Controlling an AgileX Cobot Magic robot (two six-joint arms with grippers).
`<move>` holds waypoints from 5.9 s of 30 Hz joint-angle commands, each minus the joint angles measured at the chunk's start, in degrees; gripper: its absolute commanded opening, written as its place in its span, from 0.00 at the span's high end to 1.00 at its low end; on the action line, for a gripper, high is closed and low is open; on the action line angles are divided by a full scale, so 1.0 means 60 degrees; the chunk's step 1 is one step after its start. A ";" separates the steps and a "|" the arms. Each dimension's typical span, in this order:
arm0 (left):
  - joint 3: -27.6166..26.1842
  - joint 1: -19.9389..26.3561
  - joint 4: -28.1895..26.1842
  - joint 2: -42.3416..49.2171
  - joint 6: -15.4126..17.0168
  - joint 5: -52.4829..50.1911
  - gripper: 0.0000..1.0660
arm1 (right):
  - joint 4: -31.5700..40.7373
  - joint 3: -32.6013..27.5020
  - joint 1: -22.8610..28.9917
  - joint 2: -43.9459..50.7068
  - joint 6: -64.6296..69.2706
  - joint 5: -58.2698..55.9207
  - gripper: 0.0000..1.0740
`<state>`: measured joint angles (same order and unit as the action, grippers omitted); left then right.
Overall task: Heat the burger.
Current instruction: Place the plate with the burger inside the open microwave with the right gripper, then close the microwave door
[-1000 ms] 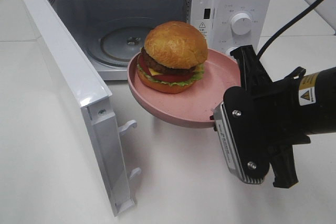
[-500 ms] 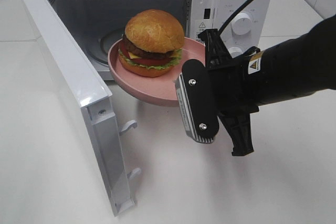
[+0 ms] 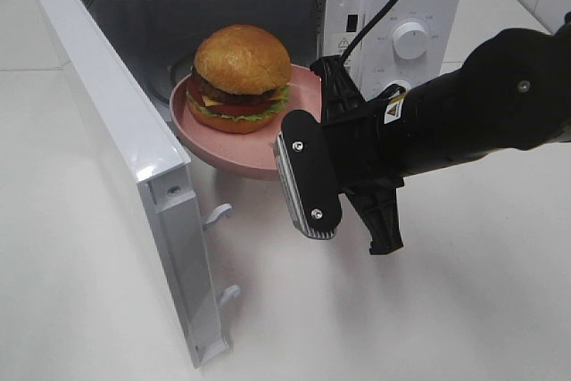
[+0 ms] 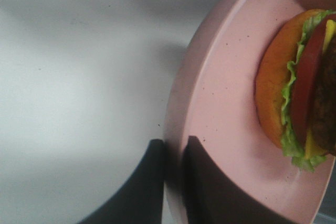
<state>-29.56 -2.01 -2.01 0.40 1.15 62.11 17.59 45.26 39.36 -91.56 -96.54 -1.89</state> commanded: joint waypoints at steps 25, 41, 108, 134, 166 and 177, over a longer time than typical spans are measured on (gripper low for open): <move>0.0010 0.0029 -0.0048 0.0105 0.0010 -0.0162 0.08 | -0.0325 0.2015 -0.0038 -0.1633 -0.0143 0.0420 1.00; 0.0010 0.0029 -0.0048 0.0105 0.0010 -0.0162 0.08 | -0.0325 0.3419 -0.0286 -0.2760 -0.0115 0.0143 1.00; 0.0010 0.0029 0.0038 0.0105 0.0010 -0.0162 0.08 | -0.4269 0.7859 -0.0783 -0.5758 0.4374 -0.1327 0.53; 0.0010 0.0029 0.0038 0.0105 0.0010 -0.0162 0.08 | -0.4183 0.2807 -0.0783 -0.2406 0.5243 0.0907 0.23; 0.0010 0.0029 0.0038 0.0105 0.0010 -0.0162 0.08 | -0.3973 -0.0497 -0.0812 0.3237 1.3961 -0.3314 0.27; 0.0010 0.0029 0.0038 0.0105 0.0010 -0.0162 0.08 | -0.3973 -0.0497 -0.0812 0.4297 1.5317 -0.6589 0.27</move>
<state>-29.56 -2.01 -1.72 0.40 1.15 62.11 -6.36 42.46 34.72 -66.12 -5.39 -40.22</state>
